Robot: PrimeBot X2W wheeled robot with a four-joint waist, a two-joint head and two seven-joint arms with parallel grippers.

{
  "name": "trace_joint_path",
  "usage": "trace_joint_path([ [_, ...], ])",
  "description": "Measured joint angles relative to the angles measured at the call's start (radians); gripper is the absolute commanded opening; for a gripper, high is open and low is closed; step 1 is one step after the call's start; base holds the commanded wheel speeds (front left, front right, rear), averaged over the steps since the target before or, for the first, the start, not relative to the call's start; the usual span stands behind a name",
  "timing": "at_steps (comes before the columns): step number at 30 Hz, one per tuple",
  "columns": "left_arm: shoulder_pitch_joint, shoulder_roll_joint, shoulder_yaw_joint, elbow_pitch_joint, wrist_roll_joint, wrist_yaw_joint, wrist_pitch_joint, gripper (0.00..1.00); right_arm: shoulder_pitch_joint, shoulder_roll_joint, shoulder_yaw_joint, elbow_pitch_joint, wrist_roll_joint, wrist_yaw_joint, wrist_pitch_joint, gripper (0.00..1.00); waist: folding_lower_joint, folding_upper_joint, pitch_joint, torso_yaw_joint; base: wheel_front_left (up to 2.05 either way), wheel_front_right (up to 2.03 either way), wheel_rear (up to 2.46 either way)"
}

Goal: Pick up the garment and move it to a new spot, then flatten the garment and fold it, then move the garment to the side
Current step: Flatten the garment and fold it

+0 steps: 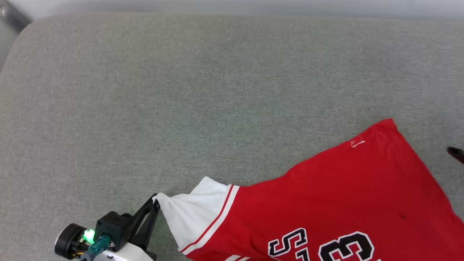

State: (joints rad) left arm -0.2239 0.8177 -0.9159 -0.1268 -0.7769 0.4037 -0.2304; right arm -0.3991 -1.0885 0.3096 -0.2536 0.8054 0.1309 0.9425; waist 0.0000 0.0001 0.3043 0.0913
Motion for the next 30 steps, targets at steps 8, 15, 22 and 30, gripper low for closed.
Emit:
trace_joint_path([
  [8, -0.049, -0.032, -0.004, 0.014, 0.019, -0.015, 0.001, 0.0, -0.276, 0.191, 0.21, 0.162, -0.086, 0.0, 0.128, 1.0, 0.0, 0.0, 0.071, 0.044, 0.0, 0.0, 0.0],
  [15, -0.084, -0.058, -0.005, 0.026, 0.035, -0.023, -0.002, 0.0, -0.362, 0.261, 0.323, 0.333, -0.11, 0.0, 0.103, 1.0, 0.0001, 0.0, 0.137, 0.079, 0.0, 0.0, 0.0],
  [22, -0.1, -0.083, -0.008, 0.058, 0.04, -0.035, -0.006, 0.0, -0.422, 0.245, 0.459, 0.4, -0.071, 0.0, 0.026, 0.0, 0.0, 0.0, 0.158, 0.087, 0.0, 0.0, 0.0],
  [30, -0.099, -0.082, -0.006, 0.091, 0.034, -0.044, -0.011, 0.0, -0.428, 0.256, 0.523, 0.428, -0.024, 0.0, -0.17, 0.0, 0.0, -0.0001, 0.059, 0.059, 0.0, 0.0, 0.0],
])
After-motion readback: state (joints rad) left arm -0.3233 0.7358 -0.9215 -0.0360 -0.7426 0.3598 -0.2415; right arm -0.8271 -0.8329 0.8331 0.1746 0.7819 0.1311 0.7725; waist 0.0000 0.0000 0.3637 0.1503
